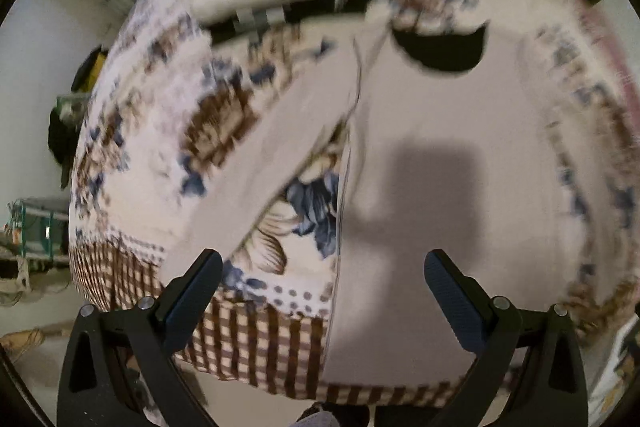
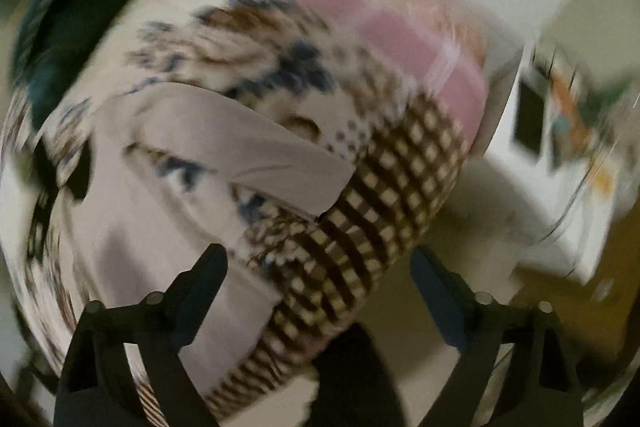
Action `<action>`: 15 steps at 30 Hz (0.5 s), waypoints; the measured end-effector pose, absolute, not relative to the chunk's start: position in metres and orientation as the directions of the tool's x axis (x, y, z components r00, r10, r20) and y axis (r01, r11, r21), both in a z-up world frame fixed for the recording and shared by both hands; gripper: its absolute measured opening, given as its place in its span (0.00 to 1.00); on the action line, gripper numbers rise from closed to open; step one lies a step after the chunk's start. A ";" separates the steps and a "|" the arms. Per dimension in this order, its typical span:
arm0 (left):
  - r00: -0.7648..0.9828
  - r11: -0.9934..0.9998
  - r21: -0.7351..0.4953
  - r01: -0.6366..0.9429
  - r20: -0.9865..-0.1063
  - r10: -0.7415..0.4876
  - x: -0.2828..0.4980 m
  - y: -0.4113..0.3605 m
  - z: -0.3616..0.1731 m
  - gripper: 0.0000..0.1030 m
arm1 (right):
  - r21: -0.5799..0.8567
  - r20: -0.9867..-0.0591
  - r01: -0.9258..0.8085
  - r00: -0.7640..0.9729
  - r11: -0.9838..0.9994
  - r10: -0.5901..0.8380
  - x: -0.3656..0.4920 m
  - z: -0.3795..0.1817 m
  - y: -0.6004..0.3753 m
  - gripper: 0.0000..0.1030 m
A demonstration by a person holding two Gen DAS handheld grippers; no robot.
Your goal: Fold small clothes
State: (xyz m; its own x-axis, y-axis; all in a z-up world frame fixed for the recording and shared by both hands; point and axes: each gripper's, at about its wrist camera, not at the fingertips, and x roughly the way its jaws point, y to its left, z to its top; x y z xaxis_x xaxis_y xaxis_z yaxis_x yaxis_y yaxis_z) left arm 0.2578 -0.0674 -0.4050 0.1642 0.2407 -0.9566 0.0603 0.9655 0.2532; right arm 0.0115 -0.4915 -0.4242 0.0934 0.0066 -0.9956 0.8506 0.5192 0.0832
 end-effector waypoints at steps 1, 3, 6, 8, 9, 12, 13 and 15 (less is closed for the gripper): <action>0.143 0.962 0.267 0.056 -0.956 0.257 0.264 -0.068 -0.422 1.00 | 0.101 -0.995 0.878 0.090 0.468 0.047 0.010 -0.449 -0.503 0.85; 0.111 0.959 0.282 0.036 -0.954 0.277 0.275 -0.066 -0.454 1.00 | 0.101 -0.992 0.920 0.062 0.380 0.112 0.008 -0.501 -0.523 0.76; 0.058 0.962 0.271 -0.034 -0.960 0.273 0.289 -0.055 -0.495 1.00 | 0.123 -0.982 0.948 0.073 0.295 0.172 0.005 -0.555 -0.542 0.72; 0.036 0.960 0.273 -0.059 -0.961 0.275 0.298 -0.050 -0.515 1.00 | 0.148 -0.980 0.950 0.103 0.275 0.172 0.006 -0.579 -0.550 0.67; 0.029 0.959 0.275 -0.066 -0.960 0.277 0.301 -0.050 -0.523 1.00 | 0.160 -0.978 0.949 0.117 0.271 0.170 0.007 -0.587 -0.552 0.62; 0.055 0.960 0.271 -0.072 -0.960 0.275 0.304 -0.047 -0.529 1.00 | 0.157 -0.985 0.944 0.129 0.290 0.113 0.013 -0.593 -0.548 0.32; 0.071 0.962 0.266 -0.070 -0.960 0.270 0.305 -0.047 -0.529 1.00 | 0.139 -0.990 0.940 0.121 0.312 0.078 0.016 -0.589 -0.545 0.18; 0.097 0.965 0.254 -0.066 -0.961 0.259 0.307 -0.047 -0.527 1.00 | 0.122 -0.992 0.934 0.121 0.334 0.024 0.016 -0.577 -0.540 0.07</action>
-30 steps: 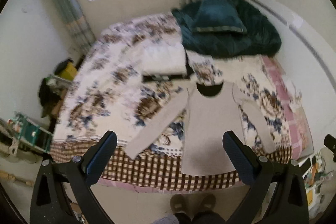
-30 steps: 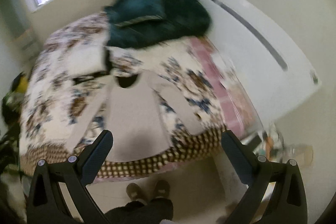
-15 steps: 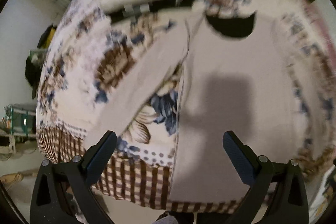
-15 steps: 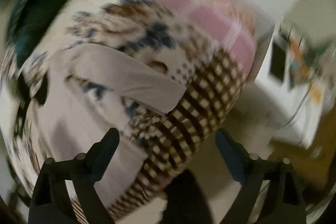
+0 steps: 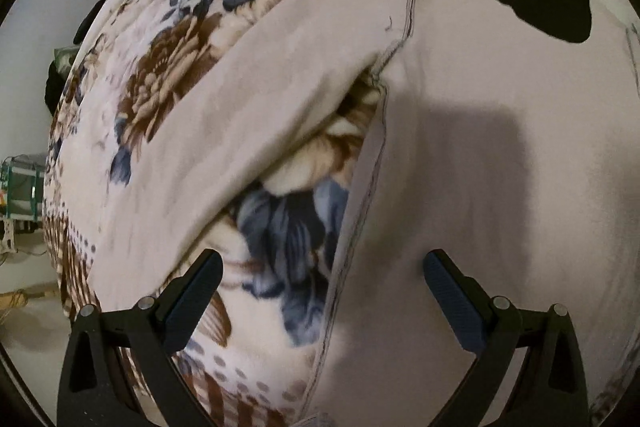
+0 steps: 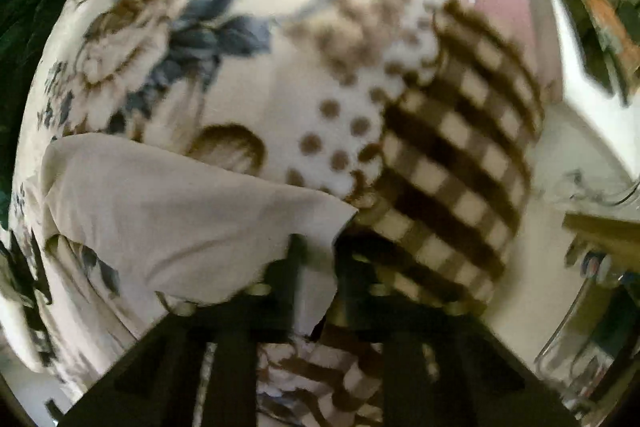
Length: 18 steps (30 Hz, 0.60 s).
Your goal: Fold small clothes
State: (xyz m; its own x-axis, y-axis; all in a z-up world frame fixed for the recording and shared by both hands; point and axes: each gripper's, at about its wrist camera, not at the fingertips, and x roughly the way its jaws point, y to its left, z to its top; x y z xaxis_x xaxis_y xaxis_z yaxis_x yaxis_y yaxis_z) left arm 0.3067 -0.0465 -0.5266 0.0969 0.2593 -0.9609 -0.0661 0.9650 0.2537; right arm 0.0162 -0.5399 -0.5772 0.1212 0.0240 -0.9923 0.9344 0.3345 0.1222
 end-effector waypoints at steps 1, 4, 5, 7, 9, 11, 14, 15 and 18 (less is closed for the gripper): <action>0.109 0.967 0.245 -0.069 -0.962 0.251 0.306 -0.046 -0.524 1.00 | 0.123 -0.991 0.932 0.130 0.342 0.001 0.016 -0.570 -0.538 0.02; 0.136 0.977 0.201 -0.078 -0.968 0.210 0.306 -0.037 -0.514 1.00 | 0.118 -0.984 0.915 0.160 0.385 -0.079 0.022 -0.536 -0.531 0.02; 0.140 0.979 0.186 -0.080 -0.971 0.196 0.309 -0.032 -0.512 1.00 | 0.121 -0.980 0.907 0.175 0.402 -0.100 0.026 -0.523 -0.528 0.02; 0.146 0.981 0.173 -0.082 -0.972 0.184 0.309 -0.024 -0.506 1.00 | 0.125 -0.970 0.888 0.203 0.442 -0.133 0.044 -0.488 -0.519 0.02; 0.164 0.982 0.163 -0.094 -0.971 0.176 0.310 -0.006 -0.496 1.00 | 0.133 -0.957 0.848 0.245 0.512 -0.157 0.076 -0.449 -0.501 0.02; 0.180 0.980 0.161 -0.114 -0.967 0.179 0.309 0.017 -0.486 1.00 | 0.144 -0.940 0.790 0.298 0.596 -0.168 0.115 -0.411 -0.475 0.02; 0.187 0.975 0.168 -0.143 -0.963 0.193 0.305 0.054 -0.478 1.00 | 0.099 -0.926 0.666 0.333 0.739 -0.176 0.185 -0.370 -0.414 0.02; 0.186 0.972 0.175 -0.159 -0.961 0.204 0.302 0.068 -0.477 1.00 | 0.090 -0.921 0.620 0.349 0.779 -0.172 0.207 -0.364 -0.390 0.02; 0.176 0.956 0.202 -0.210 -0.955 0.241 0.292 0.113 -0.477 1.00 | 0.048 -0.912 0.458 0.383 0.887 -0.148 0.268 -0.368 -0.301 0.02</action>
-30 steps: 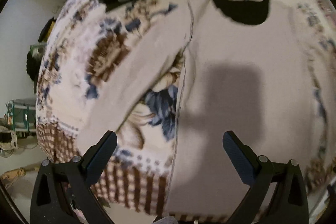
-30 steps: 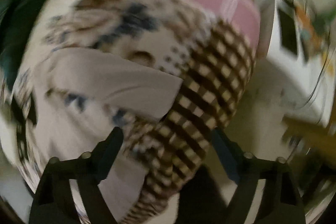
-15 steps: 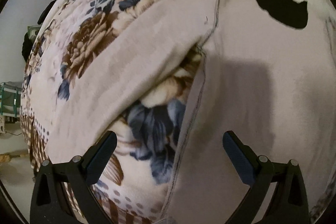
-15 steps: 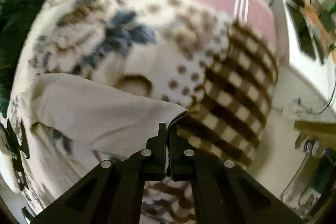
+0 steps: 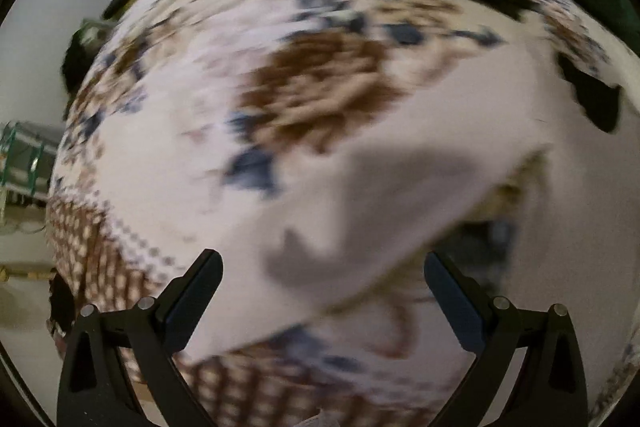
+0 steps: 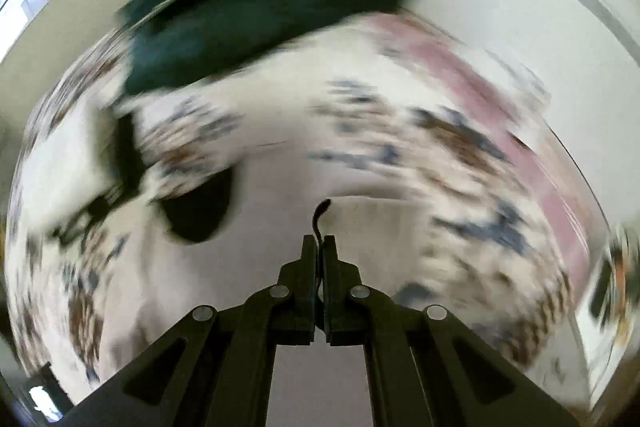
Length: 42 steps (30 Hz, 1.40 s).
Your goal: Fold small clothes
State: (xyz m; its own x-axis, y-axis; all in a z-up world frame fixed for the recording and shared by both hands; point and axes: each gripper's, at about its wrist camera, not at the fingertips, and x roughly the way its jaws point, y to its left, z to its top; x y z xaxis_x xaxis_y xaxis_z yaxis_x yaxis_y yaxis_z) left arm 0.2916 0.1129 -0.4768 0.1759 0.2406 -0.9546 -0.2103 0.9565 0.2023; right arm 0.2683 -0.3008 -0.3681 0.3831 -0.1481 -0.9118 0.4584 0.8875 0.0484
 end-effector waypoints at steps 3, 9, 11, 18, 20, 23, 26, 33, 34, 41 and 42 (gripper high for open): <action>0.160 0.941 0.220 -0.259 -0.950 0.267 0.279 0.155 -0.483 1.00 | 0.011 -0.931 0.314 0.349 0.949 -0.105 0.318 -0.400 -0.208 0.02; 0.133 0.917 0.233 -0.325 -0.948 0.288 0.256 0.208 -0.493 1.00 | -0.064 -0.971 0.152 0.218 0.986 -0.097 0.357 -0.489 -0.085 0.02; 0.117 0.912 0.230 -0.340 -0.952 0.284 0.250 0.220 -0.498 1.00 | -0.088 -0.974 0.114 0.199 0.990 -0.110 0.359 -0.509 -0.057 0.02; 0.122 0.908 0.197 -0.370 -0.959 0.258 0.239 0.237 -0.490 1.00 | -0.115 -0.976 -0.043 0.188 0.992 -0.105 0.322 -0.492 -0.032 0.02; 0.125 0.912 0.194 -0.362 -0.959 0.253 0.237 0.237 -0.488 1.00 | -0.128 -0.980 -0.158 0.173 0.979 -0.100 0.284 -0.476 -0.027 0.02; 0.126 0.919 0.202 -0.340 -0.958 0.257 0.235 0.235 -0.487 1.00 | -0.157 -0.985 -0.322 0.125 0.934 -0.123 0.234 -0.460 -0.028 0.02; 0.124 0.920 0.201 -0.336 -0.959 0.254 0.234 0.234 -0.487 1.00 | -0.178 -0.984 -0.448 0.082 0.876 -0.158 0.185 -0.460 -0.026 0.02; 0.118 0.916 0.198 -0.350 -0.960 0.252 0.222 0.237 -0.488 1.00 | -0.148 -0.983 -0.563 -0.006 0.813 -0.183 0.098 -0.487 -0.009 0.02; 0.113 0.915 0.198 -0.352 -0.961 0.251 0.220 0.237 -0.490 1.00 | -0.143 -0.982 -0.574 -0.017 0.806 -0.187 0.089 -0.493 -0.006 0.02; 0.096 0.871 0.123 -0.476 -0.977 0.191 0.174 0.253 -0.485 1.00 | 0.010 -0.975 -0.500 -0.196 0.866 -0.102 0.083 -0.517 -0.010 0.45; 0.091 0.854 0.100 -0.510 -0.981 0.169 0.165 0.257 -0.485 1.00 | 0.048 -0.978 -0.450 -0.204 0.892 -0.050 0.086 -0.510 -0.019 0.51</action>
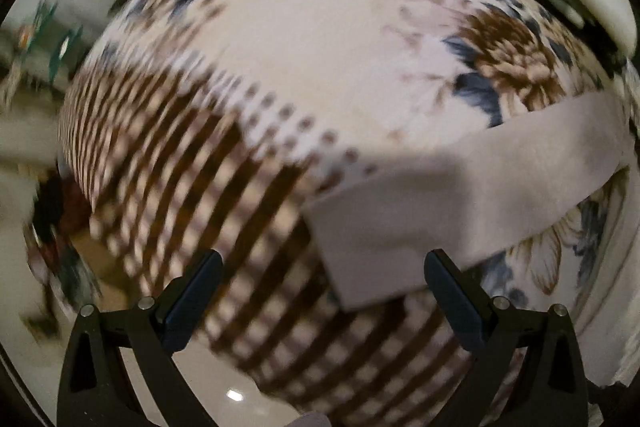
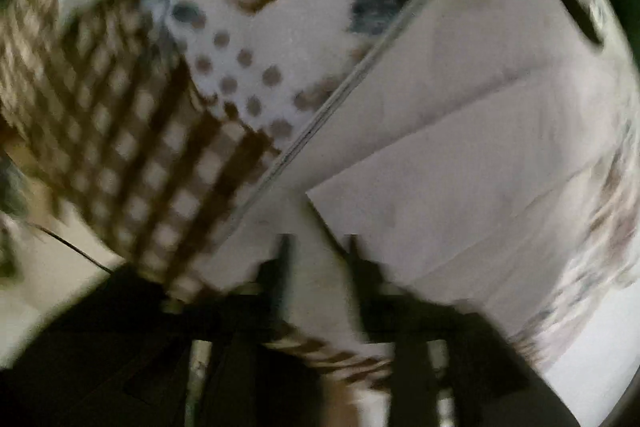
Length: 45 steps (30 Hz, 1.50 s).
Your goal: Fold small clothes
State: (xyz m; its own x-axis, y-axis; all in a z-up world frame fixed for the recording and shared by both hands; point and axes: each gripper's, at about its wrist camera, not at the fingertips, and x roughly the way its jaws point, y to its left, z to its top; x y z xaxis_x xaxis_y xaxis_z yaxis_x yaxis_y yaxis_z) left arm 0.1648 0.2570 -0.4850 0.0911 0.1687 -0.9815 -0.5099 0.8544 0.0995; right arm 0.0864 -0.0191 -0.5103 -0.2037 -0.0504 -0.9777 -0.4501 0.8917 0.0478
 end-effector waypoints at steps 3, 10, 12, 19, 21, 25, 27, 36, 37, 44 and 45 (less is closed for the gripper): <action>0.090 0.755 -0.051 -0.653 -0.996 0.010 0.138 0.270 -0.495 1.00 | 0.090 -0.987 -0.323 -0.156 0.942 0.041 0.095 -0.486 -0.053 0.56; 0.350 0.281 -0.417 -0.864 -0.900 -0.260 0.118 0.291 -0.554 0.94 | 0.075 -0.992 -0.080 -0.111 0.994 0.066 0.107 -0.495 -0.137 0.57; 0.375 0.172 -0.417 -0.893 -0.898 -0.231 0.117 0.293 -0.570 0.75 | 0.063 -0.993 -0.055 -0.104 0.997 0.057 0.110 -0.504 -0.155 0.57; 0.295 0.256 -0.287 -0.923 -0.955 -0.008 0.122 0.279 -0.539 0.02 | 0.023 -0.999 -0.014 -0.046 1.000 0.023 0.114 -0.514 -0.198 0.57; 0.297 0.333 -0.268 -0.904 -0.954 0.038 0.128 0.268 -0.522 0.02 | 0.035 -0.999 -0.010 -0.036 0.999 0.034 0.112 -0.513 -0.208 0.57; 0.355 0.458 -0.257 -0.851 -0.924 0.141 0.137 0.259 -0.477 0.02 | 0.049 -0.999 -0.024 -0.024 0.998 0.049 0.106 -0.509 -0.211 0.57; 0.429 0.556 -0.263 -0.788 -0.883 0.190 0.149 0.243 -0.447 0.02 | 0.055 -0.998 -0.021 -0.020 0.998 0.055 0.105 -0.506 -0.214 0.57; 0.668 0.981 -0.186 -0.048 -0.737 -0.107 0.216 0.027 -0.346 0.02 | 0.100 -0.993 0.084 -0.053 0.991 0.105 0.083 -0.499 -0.298 0.57; 0.649 0.981 -0.190 0.037 -0.742 -0.169 0.215 0.000 -0.348 0.02 | 0.098 -0.993 0.101 -0.055 0.990 0.104 0.078 -0.500 -0.313 0.57; 0.392 0.827 -0.137 0.545 -0.830 -0.396 0.167 -0.173 -0.413 0.02 | 0.028 -0.998 0.167 -0.058 0.986 0.038 0.044 -0.512 -0.410 0.57; 0.359 0.808 -0.140 0.572 -0.844 -0.399 0.160 -0.184 -0.425 0.02 | 0.022 -0.997 0.181 -0.067 0.983 0.035 0.038 -0.515 -0.424 0.57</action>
